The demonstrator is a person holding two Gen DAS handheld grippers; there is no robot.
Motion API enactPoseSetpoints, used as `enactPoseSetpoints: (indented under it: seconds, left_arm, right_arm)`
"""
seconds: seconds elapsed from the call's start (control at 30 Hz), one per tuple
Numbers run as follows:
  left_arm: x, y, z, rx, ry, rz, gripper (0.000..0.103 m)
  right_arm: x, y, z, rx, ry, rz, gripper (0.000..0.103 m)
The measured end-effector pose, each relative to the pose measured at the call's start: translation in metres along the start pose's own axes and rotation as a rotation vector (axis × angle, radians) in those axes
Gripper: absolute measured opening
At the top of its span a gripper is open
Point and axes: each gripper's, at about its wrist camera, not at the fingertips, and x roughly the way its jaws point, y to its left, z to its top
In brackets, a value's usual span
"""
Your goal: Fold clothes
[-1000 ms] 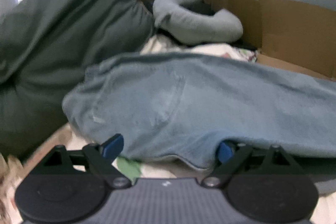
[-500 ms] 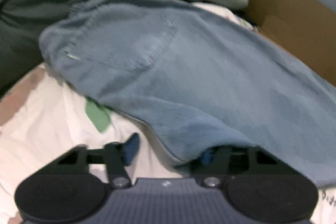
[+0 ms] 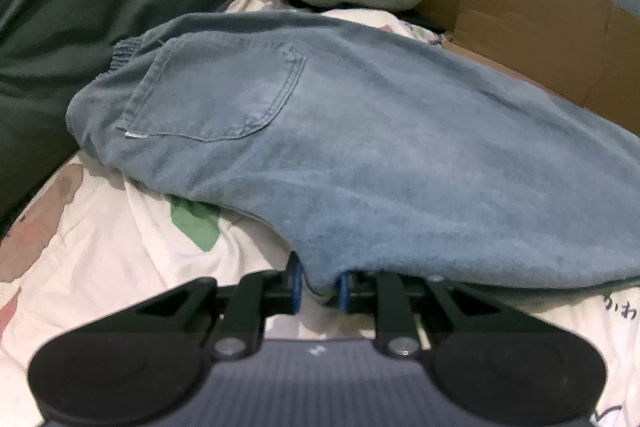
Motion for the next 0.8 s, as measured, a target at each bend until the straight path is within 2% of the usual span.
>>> enactPoseSetpoints:
  seconds: [0.2, 0.27, 0.33, 0.7, 0.8]
  left_arm:
    - [0.008, 0.000, 0.000, -0.023, 0.017, 0.001, 0.018]
    - [0.010, -0.002, 0.001, 0.002, 0.023, 0.009, 0.019]
    - [0.011, -0.005, 0.002, 0.034, 0.027, 0.022, 0.019]
    - [0.017, -0.013, 0.008, 0.054, 0.063, 0.053, 0.019]
    - [0.021, -0.014, 0.010, 0.054, 0.076, 0.054, 0.019]
  right_arm:
    - [-0.015, -0.035, 0.012, 0.157, -0.078, -0.021, 0.041]
    - [-0.016, -0.047, 0.016, 0.205, -0.099, -0.035, 0.042]
    - [-0.018, -0.054, 0.019, 0.229, -0.119, -0.050, 0.042]
    - [-0.023, -0.093, 0.026, 0.373, -0.209, -0.124, 0.042]
    - [-0.023, -0.101, 0.026, 0.423, -0.236, -0.127, 0.046]
